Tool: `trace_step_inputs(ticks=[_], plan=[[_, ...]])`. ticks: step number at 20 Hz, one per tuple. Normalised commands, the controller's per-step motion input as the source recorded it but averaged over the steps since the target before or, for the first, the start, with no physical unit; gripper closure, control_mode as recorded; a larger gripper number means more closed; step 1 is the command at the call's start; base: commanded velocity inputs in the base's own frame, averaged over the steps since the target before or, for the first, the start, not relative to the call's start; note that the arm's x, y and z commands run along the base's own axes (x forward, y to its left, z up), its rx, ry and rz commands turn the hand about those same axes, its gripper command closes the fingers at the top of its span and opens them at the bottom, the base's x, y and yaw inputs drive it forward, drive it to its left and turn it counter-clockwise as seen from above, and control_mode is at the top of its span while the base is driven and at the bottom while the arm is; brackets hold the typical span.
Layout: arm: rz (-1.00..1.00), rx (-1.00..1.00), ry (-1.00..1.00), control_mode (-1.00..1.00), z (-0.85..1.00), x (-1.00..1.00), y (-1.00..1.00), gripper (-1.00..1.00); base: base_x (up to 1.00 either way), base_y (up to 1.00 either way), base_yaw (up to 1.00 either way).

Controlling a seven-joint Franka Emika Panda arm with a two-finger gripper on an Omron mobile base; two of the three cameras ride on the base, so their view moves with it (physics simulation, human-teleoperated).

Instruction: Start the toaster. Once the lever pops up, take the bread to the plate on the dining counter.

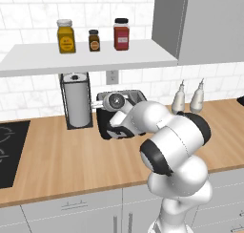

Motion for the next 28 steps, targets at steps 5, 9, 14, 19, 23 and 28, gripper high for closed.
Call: trace_step_inputs(ticks=[5, 9, 14, 19, 23, 28], plan=[[0.00, 0.00, 0.00, -1.00, 0.00, 0.00, 0.00, -1.00, 0.00, 0.00, 0.00], [0.00, 0.00, 0.00, -1.00, 0.00, 0.00, 0.00, -1.00, 0.00, 0.00, 0.00], [0.00, 0.00, 0.00, -1.00, 0.00, 0.00, 0.00, -1.00, 0.00, 0.00, 0.00], [0.00, 0.00, 0.00, -1.00, 0.00, 0.00, 0.00, -1.00, 0.00, 0.00, 0.00], [0.00, 0.00, 0.00, -1.00, 0.00, 0.00, 0.00, -1.00, 0.00, 0.00, 0.00], [0.00, 0.00, 0.00, -1.00, 0.00, 0.00, 0.00, -1.00, 0.00, 0.00, 0.00]])
